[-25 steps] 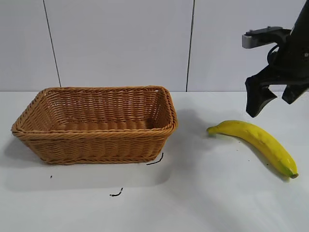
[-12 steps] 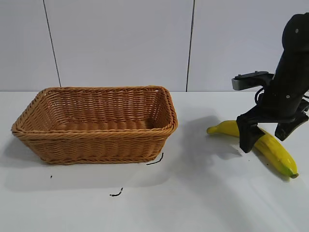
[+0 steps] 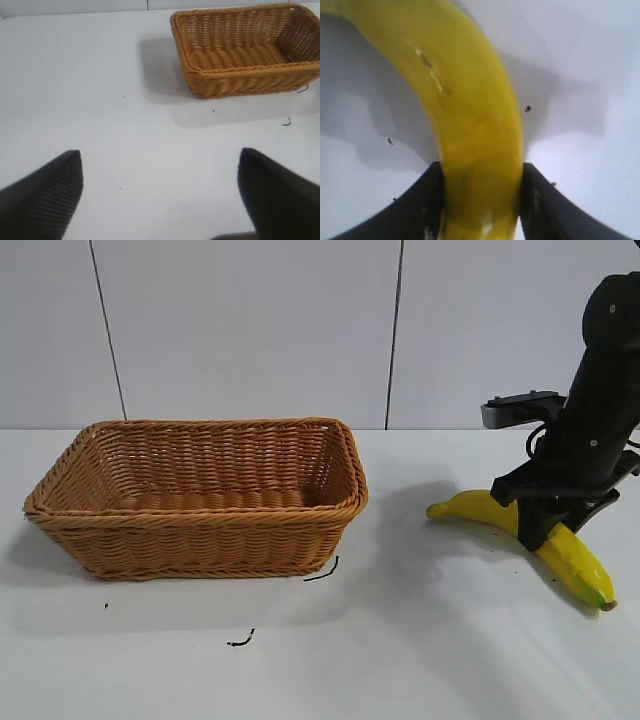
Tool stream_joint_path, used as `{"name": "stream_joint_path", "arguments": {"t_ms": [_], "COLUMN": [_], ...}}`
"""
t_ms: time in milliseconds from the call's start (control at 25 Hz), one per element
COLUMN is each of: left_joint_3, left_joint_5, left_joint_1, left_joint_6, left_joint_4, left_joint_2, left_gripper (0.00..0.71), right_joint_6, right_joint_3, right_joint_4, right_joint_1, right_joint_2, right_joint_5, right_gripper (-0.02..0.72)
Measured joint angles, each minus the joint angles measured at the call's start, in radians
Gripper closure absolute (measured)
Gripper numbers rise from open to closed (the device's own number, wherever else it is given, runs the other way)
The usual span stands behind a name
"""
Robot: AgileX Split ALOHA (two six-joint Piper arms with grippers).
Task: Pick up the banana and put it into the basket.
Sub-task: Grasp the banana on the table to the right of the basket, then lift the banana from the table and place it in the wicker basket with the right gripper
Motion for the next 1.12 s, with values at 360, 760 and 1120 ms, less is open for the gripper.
{"name": "stream_joint_path", "arguments": {"t_ms": [360, 760, 1120], "left_joint_3": [0.000, 0.000, 0.000], "left_joint_5": [0.000, 0.000, 0.000], "left_joint_1": [0.000, 0.000, 0.000], "left_joint_6": [0.000, 0.000, 0.000], "left_joint_4": [0.000, 0.000, 0.000], "left_joint_2": [0.000, 0.000, 0.000], "left_gripper": [0.075, 0.075, 0.075], "right_joint_6": [0.000, 0.000, -0.086], "right_joint_3": [-0.219, -0.412, -0.437], "right_joint_4": [-0.001, -0.043, -0.106], "right_joint_1": [0.008, 0.216, 0.446], "right_joint_2": [-0.117, -0.117, -0.085], "right_joint_5": [0.268, 0.260, 0.073], "right_gripper": [0.414, 0.414, 0.414]}}
